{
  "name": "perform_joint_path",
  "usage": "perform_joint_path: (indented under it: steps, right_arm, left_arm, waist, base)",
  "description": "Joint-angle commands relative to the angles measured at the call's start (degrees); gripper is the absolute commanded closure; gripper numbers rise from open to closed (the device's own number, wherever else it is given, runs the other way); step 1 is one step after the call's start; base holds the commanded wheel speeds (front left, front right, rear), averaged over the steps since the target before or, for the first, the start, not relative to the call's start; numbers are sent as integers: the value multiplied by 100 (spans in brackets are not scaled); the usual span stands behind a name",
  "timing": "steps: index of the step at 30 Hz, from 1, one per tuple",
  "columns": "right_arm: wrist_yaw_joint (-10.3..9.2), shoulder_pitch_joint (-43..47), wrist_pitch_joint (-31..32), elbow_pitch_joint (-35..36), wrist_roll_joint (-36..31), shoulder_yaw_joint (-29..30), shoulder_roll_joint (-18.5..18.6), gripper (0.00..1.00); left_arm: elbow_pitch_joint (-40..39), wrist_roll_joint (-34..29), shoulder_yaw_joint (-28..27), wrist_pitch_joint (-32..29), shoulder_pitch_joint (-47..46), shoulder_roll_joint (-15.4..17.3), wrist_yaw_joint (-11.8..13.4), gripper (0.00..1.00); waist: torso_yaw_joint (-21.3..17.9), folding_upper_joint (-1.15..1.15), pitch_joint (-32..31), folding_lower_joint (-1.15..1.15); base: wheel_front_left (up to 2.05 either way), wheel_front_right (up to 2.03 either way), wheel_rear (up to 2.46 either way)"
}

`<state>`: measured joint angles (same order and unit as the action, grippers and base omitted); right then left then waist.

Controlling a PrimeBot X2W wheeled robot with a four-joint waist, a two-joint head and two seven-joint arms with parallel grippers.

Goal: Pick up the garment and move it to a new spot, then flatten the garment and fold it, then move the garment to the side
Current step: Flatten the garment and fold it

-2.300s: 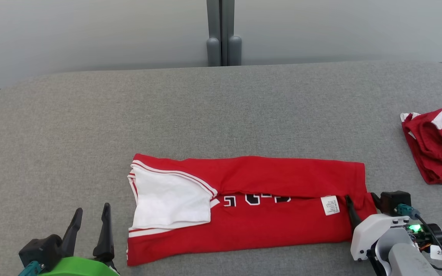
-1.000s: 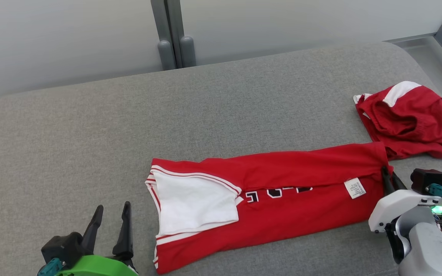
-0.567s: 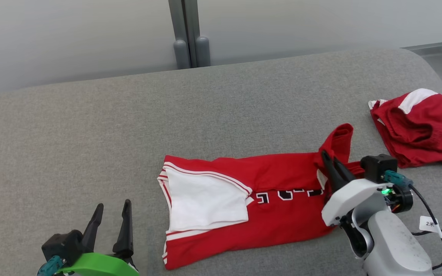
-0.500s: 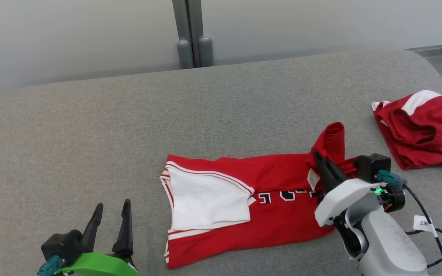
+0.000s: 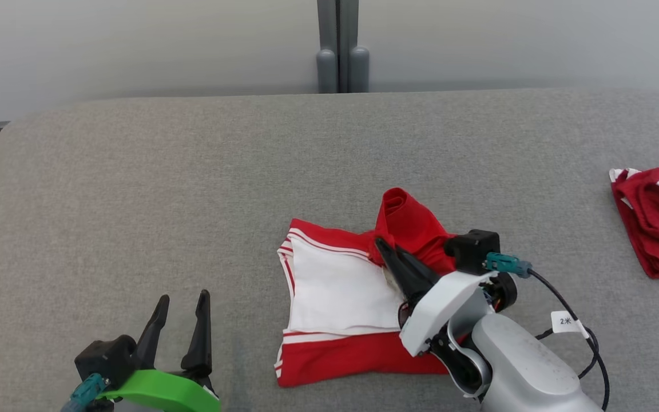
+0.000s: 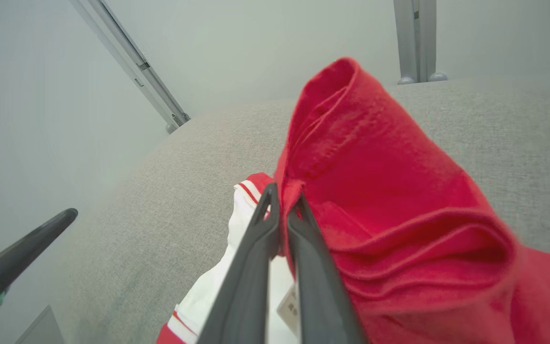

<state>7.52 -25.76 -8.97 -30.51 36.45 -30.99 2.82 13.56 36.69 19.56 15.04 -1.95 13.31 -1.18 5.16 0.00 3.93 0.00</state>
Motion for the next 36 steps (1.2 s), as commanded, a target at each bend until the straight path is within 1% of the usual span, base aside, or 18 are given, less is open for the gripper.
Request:
perform_joint_path:
  steps: [1,10,19,21,22,23,30,33,36]
  right_arm:
    - [-8,-104,-75,-72,129,-151,17,100]
    - [-7,-551,-338,-650,1027,-1183,21,100]
    - [-7,-940,-527,-1200,1534,-1853,20,100]
    - [-7,-990,-541,-1281,1610,-2004,19,78]
    - [-7,-1005,-554,-1308,1641,-2098,18,52]
    - [-7,-1018,-565,-1320,1661,-2159,19,0]
    - [-7,-1124,-605,-1163,1825,-2526,19,0]
    - [-7,-1174,-620,-1074,1838,-2542,19,0]
    - [-7,-1252,-625,-989,1707,-2441,20,0]
  left_arm:
    - [29,-46,8,16,-126,-23,-34,0]
    - [182,-101,125,16,-283,-115,-150,0]
    - [319,-152,148,16,-319,-194,-207,0]
    - [343,-157,136,16,-298,-195,-212,0]
    - [354,-156,128,16,-285,-194,-216,0]
    - [361,-157,127,16,-275,-192,-223,0]
    - [392,-169,149,16,-249,-209,-226,0]
    - [401,-173,163,16,-234,-201,-230,0]
    - [398,-168,172,16,-201,-195,-212,0]
  waist:
    - [231,0,50,0]
    - [633,0,174,0]
    - [742,0,163,0]
    - [727,0,130,0]
    - [712,0,110,0]
    - [699,0,95,0]
    - [551,0,-20,0]
    - [487,0,-70,0]
    - [411,0,-132,0]
  base:
    - [0,0,0]
    - [0,0,0]
    - [0,0,0]
    - [0,0,0]
    - [0,0,0]
    - [0,0,0]
    - [0,0,0]
    - [0,0,0]
    - [0,0,0]
